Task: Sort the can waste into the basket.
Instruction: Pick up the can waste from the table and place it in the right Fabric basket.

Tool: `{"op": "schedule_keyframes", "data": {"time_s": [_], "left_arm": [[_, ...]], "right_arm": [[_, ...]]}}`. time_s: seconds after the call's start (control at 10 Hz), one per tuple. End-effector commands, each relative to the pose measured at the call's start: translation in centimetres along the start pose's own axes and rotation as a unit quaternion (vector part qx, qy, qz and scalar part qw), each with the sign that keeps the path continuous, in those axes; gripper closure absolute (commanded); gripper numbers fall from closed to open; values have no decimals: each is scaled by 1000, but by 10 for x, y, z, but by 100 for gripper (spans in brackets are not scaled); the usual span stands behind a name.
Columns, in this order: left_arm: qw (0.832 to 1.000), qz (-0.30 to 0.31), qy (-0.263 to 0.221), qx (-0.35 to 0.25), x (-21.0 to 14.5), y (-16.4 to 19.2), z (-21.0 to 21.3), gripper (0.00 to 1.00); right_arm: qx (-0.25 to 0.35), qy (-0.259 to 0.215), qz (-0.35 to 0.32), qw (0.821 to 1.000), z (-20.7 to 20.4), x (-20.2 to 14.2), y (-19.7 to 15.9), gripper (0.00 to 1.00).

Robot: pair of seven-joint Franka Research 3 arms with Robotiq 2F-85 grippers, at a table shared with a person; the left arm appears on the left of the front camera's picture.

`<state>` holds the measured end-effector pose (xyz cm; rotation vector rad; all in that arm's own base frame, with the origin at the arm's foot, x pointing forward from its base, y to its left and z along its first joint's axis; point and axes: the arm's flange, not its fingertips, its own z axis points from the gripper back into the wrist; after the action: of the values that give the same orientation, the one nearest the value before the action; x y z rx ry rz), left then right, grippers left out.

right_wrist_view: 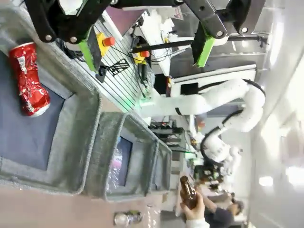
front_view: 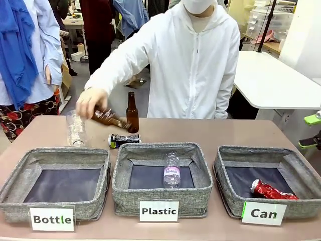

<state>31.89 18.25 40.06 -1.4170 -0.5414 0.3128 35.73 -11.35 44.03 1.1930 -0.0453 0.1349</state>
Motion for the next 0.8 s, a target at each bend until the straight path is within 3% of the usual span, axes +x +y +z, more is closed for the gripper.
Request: {"op": "schedule_keyframes", "data": {"time_s": [0.0, 0.3, 0.5, 0.7], "left_arm": [[997, -1, -23, -76, 6, -36, 38, 0], [975, -12, -112, -190, 12, -100, 152, 0], [961, -20, -168, -219, 3, -108, 216, 0], [952, -44, -199, -227, -3, -115, 251, 0]], "right_arm": [[-44, 18, 40, 998, 1, -9, 10, 0], [-44, 18, 40, 998, 1, -9, 10, 0], [-44, 18, 40, 998, 1, -9, 10, 0], [-44, 18, 40, 998, 1, -9, 10, 0]]}}
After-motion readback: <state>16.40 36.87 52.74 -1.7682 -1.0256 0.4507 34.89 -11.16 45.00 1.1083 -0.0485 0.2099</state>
